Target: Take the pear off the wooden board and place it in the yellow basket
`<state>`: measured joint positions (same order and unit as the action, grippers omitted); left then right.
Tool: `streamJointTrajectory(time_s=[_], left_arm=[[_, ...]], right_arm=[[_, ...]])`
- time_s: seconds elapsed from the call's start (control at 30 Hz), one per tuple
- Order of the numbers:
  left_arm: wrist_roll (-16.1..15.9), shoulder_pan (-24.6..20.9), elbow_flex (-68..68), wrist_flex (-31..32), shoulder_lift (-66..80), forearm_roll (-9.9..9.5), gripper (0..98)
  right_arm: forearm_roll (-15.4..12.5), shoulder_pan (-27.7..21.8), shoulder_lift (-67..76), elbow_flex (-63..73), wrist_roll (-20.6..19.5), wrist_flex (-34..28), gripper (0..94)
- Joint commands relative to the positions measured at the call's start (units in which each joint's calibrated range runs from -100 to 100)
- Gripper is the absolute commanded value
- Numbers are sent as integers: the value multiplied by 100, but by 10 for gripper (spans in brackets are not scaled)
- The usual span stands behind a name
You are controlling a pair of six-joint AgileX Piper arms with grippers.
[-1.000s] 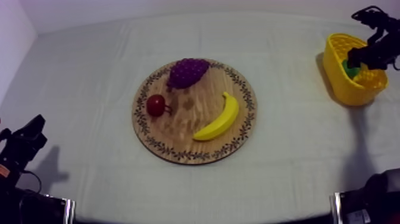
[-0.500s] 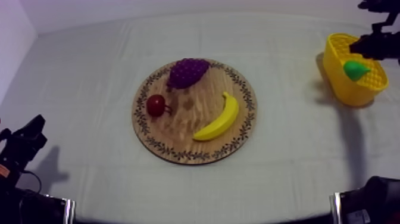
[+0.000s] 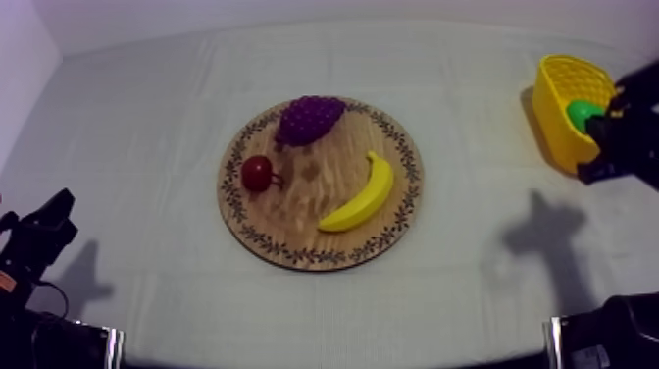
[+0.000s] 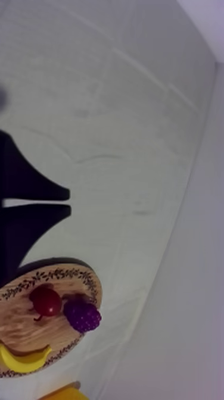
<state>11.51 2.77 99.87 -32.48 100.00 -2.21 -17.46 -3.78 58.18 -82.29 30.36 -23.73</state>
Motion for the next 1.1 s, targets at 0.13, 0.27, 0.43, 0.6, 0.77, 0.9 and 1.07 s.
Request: streamJointTrajectory(time_s=[0.13,0.27,0.43,0.6,0.77,0.9,1.07], left_arm=[[-2,1,2,-1,0,-2,1],[-3,1,2,-1,0,-2,1],[-3,1,2,-1,0,-2,1],[-3,1,2,-1,0,-2,1],[-3,1,2,-1,0,-2,1],[-1,1,2,-1,0,-2,1],[-2,1,2,-1,0,-2,1]], right_arm=[[368,41,2083,-996,-328,-406,6],[583,10,2833,-1334,-530,-781,6],[1014,77,3533,-1495,-987,-1236,5],[1303,75,3713,-1580,-1302,-1459,20],[1504,70,3743,-1699,-1406,-1395,23],[1560,66,3748,-1728,-1437,-1357,9],[1574,64,3749,-1736,-1570,-1347,6]])
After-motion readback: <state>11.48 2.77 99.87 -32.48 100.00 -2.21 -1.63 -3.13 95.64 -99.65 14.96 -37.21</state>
